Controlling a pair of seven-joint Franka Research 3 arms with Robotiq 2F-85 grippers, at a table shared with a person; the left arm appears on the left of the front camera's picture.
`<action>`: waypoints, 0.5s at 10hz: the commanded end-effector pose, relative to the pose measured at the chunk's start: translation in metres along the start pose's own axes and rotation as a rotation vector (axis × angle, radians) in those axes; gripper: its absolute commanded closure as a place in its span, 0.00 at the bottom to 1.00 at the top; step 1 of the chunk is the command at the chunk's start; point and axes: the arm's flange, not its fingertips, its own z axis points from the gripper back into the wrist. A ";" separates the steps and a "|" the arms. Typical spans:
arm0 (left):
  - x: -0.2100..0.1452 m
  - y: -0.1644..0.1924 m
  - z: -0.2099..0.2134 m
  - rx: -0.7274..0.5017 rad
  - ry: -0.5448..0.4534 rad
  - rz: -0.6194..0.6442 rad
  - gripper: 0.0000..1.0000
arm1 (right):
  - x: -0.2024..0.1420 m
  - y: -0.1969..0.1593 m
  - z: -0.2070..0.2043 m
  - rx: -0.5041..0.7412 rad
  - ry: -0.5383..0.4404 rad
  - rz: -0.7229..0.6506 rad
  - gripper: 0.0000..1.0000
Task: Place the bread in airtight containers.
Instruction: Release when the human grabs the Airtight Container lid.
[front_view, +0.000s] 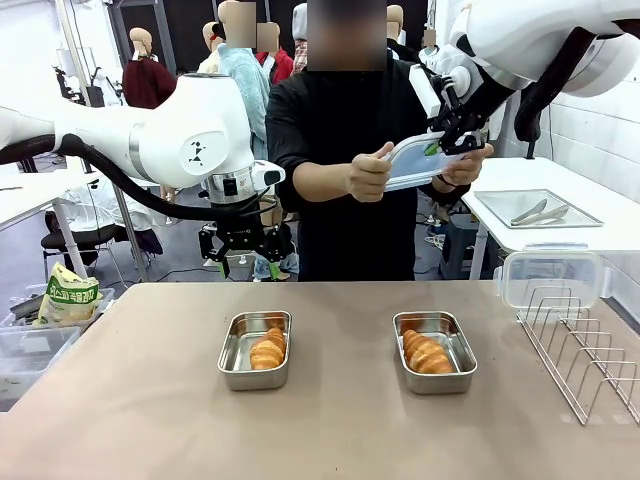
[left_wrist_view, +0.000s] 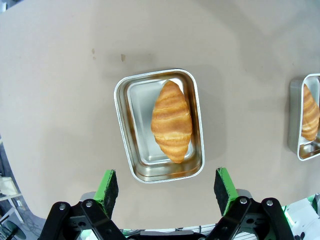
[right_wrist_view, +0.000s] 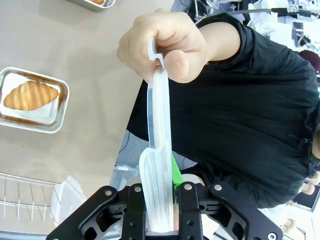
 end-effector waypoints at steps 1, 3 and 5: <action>0.000 0.000 0.001 -0.001 -0.005 -0.001 0.00 | 0.000 0.001 0.000 0.008 0.016 -0.002 1.00; 0.000 0.000 0.001 -0.001 -0.005 -0.001 0.00 | 0.000 0.000 0.000 0.000 0.000 0.000 1.00; 0.000 0.000 0.001 -0.001 -0.005 -0.001 0.00 | 0.001 -0.001 0.002 0.005 -0.006 -0.001 1.00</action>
